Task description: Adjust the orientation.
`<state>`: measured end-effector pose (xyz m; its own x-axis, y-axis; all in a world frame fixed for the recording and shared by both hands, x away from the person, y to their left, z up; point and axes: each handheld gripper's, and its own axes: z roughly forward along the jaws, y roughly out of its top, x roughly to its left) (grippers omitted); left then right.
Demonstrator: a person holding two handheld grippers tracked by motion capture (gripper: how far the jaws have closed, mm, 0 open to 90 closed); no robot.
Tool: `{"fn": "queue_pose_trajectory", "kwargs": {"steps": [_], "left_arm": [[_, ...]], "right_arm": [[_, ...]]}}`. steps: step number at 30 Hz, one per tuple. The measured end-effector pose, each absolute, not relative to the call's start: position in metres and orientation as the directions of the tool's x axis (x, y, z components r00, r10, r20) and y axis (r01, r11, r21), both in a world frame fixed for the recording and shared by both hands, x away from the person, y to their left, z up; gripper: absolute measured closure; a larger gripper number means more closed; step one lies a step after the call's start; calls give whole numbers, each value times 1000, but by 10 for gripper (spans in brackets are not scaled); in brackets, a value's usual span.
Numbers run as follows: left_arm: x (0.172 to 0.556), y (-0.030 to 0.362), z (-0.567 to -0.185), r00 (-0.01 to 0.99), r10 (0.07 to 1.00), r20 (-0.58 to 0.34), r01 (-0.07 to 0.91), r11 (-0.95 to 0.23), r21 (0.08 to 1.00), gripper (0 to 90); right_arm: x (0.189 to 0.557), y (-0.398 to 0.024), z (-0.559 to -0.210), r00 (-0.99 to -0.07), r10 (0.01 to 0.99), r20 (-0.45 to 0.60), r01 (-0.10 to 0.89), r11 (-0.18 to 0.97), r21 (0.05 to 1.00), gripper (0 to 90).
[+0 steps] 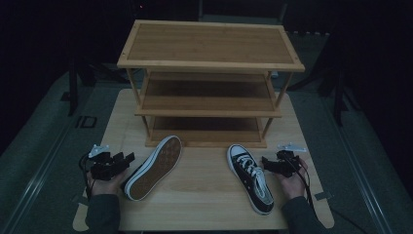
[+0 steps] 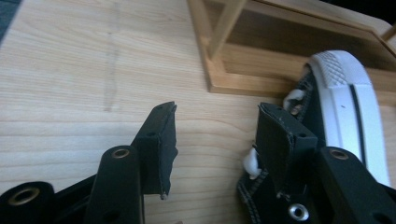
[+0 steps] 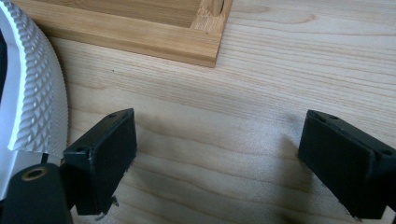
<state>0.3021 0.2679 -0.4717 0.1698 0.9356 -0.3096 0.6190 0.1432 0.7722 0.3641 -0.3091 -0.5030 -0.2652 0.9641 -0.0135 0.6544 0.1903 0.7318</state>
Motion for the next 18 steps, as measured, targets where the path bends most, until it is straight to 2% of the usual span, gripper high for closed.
{"fn": "queue_pose_trajectory", "kwargs": {"steps": [18], "left_arm": [[298,250,-470,290,914,-285,639,37,768,587]], "right_arm": [[362,-310,-503,-250,968,-11,654,177,736,153]]}}
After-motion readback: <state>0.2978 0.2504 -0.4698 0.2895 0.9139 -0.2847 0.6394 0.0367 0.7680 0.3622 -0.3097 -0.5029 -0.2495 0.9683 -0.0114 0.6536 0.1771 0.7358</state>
